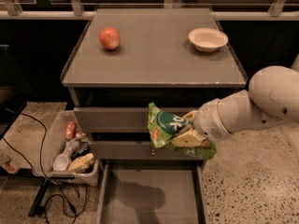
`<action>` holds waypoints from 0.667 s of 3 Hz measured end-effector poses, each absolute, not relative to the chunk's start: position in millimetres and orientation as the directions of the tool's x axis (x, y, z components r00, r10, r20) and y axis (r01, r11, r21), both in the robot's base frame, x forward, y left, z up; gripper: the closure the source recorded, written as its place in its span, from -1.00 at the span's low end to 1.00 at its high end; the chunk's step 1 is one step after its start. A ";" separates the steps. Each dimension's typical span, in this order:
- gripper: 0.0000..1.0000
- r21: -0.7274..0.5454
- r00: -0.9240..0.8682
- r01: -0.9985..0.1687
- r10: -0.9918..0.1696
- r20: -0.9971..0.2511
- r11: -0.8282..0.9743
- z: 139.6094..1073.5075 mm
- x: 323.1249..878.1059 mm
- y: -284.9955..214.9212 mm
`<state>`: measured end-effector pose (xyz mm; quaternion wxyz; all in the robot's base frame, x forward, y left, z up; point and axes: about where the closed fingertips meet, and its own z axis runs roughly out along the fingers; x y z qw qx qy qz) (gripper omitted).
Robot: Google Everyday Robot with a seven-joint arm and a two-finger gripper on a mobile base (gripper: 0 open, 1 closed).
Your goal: Place green rice chip bag into bottom drawer
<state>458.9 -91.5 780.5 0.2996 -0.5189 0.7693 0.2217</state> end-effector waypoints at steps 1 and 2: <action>1.00 0.040 -0.294 -0.929 -0.670 -0.682 0.367 771.6 467.5 -87.7; 1.00 0.057 -0.327 -0.922 -0.688 -0.648 0.383 723.8 486.5 -84.0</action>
Offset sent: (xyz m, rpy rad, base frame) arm 0.0734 0.0083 -0.1408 -0.1085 0.0565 -0.0738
